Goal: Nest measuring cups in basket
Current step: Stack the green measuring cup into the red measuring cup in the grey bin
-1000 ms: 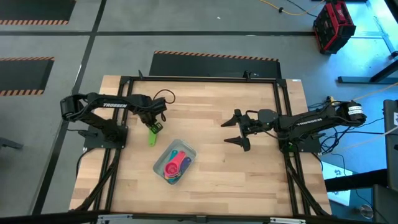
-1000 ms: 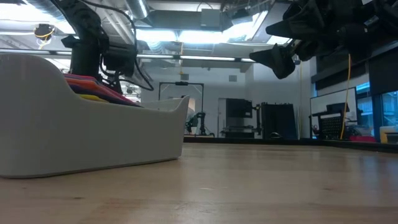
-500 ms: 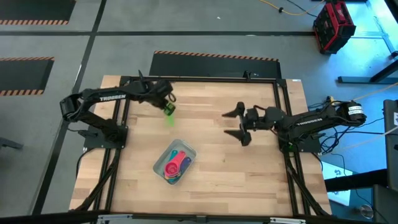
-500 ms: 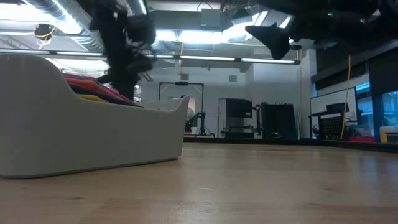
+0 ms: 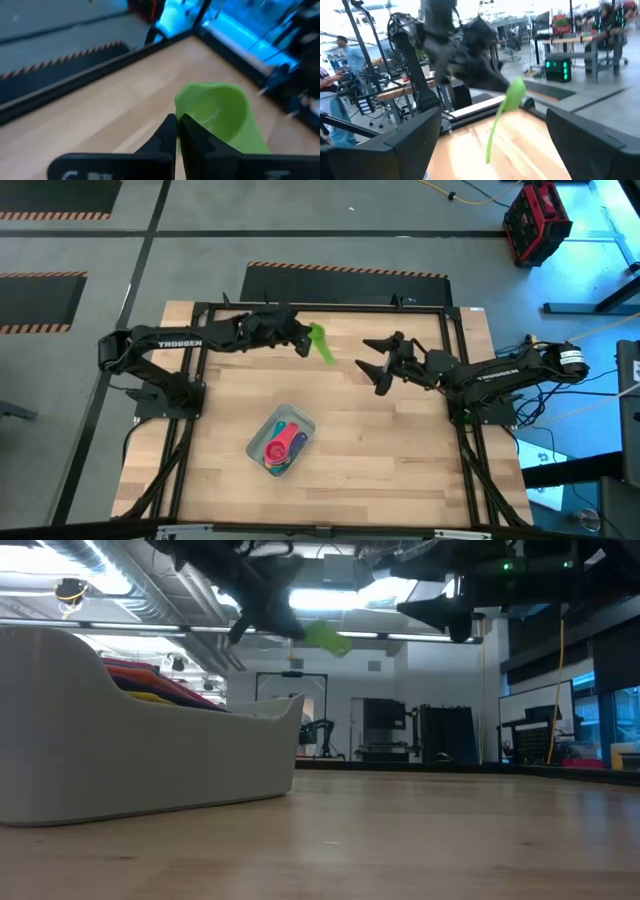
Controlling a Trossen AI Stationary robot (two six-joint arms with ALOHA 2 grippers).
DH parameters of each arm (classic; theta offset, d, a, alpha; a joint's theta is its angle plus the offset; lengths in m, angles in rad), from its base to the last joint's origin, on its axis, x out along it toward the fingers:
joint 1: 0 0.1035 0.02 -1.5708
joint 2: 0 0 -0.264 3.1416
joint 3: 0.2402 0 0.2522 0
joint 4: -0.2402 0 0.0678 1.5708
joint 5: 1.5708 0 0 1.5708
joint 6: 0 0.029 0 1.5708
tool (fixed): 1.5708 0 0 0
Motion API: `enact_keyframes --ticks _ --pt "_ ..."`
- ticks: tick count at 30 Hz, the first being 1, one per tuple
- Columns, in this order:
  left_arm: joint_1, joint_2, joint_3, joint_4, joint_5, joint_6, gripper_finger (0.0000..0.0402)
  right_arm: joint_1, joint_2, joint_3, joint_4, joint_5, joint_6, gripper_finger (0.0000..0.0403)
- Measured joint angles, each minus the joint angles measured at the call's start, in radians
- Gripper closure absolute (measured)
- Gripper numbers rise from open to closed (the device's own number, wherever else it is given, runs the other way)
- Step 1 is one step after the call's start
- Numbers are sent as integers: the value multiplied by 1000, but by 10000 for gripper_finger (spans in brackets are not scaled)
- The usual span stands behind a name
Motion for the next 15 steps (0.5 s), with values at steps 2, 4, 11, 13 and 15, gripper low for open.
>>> enact_keyframes --ticks 2,4,11,13,15 --pt "-38 0 0 50 -40 2 400 0 0 0 -25 -1 24 41" --pt "-76 0 0 83 -76 14 400 0 0 0 -49 -29 38 41" --pt "-186 0 0 190 -147 35 399 1 0 0 -74 -96 40 41" --pt "-204 0 0 218 -148 36 399 0 0 0 -74 -125 40 41" --pt "-218 0 0 247 -149 36 400 0 0 0 -73 -173 40 41"
